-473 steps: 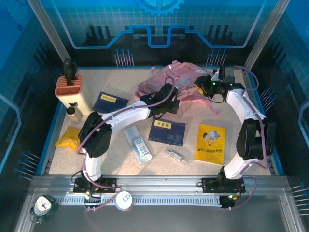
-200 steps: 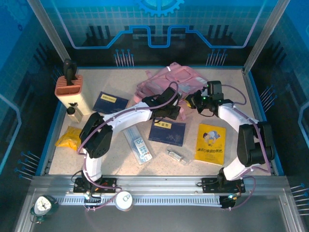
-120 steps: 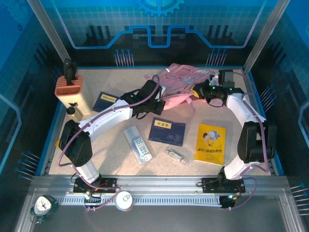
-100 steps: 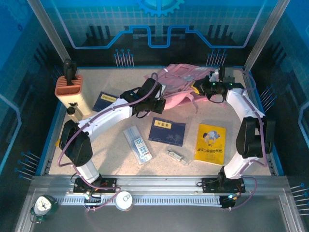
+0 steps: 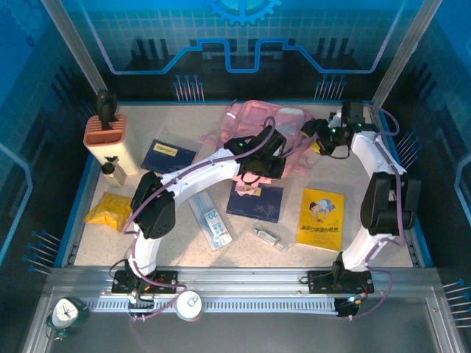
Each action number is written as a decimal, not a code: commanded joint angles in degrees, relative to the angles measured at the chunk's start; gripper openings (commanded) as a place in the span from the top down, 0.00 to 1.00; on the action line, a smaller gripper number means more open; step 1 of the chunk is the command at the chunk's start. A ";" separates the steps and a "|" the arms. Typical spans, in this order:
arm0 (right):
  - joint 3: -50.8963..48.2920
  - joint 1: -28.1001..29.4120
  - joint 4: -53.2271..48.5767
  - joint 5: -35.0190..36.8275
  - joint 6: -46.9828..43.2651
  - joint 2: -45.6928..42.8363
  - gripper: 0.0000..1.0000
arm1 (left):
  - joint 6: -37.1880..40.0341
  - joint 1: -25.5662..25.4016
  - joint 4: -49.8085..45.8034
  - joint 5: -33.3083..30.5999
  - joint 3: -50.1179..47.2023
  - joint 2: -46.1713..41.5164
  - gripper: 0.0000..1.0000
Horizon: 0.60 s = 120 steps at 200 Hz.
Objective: Pack the student bag
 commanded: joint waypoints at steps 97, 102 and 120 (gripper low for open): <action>-22.19 10.14 14.70 1.30 13.69 -12.79 0.30 | 1.94 -2.01 3.56 4.10 1.51 -1.15 1.00; -22.23 10.35 15.13 1.47 13.63 -12.12 0.32 | 2.42 -2.14 3.53 4.43 1.80 -1.12 1.00; -22.10 10.47 16.83 1.62 12.45 -10.63 0.47 | 3.97 -2.61 2.36 3.94 2.38 -1.29 1.00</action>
